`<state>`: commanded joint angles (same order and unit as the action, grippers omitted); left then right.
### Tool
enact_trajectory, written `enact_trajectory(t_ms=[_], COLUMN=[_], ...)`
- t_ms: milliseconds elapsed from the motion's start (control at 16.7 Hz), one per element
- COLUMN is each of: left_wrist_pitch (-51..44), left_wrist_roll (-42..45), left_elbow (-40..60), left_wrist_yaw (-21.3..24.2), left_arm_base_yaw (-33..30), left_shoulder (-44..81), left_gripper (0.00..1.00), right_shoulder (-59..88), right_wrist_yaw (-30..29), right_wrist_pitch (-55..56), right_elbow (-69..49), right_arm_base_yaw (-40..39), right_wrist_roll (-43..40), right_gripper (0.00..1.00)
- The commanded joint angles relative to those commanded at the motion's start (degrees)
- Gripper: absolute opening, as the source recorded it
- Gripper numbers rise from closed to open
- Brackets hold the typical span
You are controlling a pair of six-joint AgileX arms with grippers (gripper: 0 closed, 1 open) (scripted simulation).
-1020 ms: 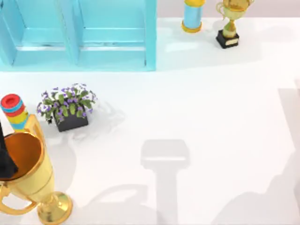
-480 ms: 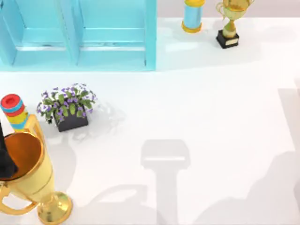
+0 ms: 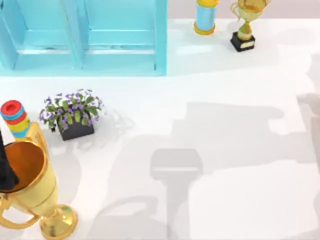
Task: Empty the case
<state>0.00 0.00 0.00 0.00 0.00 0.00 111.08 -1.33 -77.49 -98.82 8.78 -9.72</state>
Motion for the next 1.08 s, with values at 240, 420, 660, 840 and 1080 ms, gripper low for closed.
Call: enact_trajectory(t_ms=[240,420,660,840,1080], left_wrist_pitch=[0.00,0.00,0.00,0.00,0.00], left_wrist_roll=[0.00,0.00,0.00,0.00,0.00], left_elbow=[0.00,0.00,0.00,0.00,0.00], left_wrist_yaw=[0.00,0.00,0.00,0.00,0.00], left_arm_base_yaw=[0.00,0.00,0.00,0.00,0.00], left_shoulder=[0.00,0.00,0.00,0.00,0.00], left_gripper=[1.00,1.00,1.00,1.00,1.00], right_shoulder=[10.46,17.41,23.51,25.06,24.93], right_wrist_yaw=[-0.13,0.13,0.62,1.04,1.10], right_wrist_pitch=[0.93,1.45,1.90,1.61,1.81], right_elbow=[-10.55,-17.04,-22.35,-23.34,-22.92], right_arm_base_yaw=[-12.50,-18.82,-22.56,-22.98,-22.70], right_wrist_roll=[12.37,19.53,24.93,25.89,25.93], right_gripper=[0.00,0.00,0.00,0.00,0.00])
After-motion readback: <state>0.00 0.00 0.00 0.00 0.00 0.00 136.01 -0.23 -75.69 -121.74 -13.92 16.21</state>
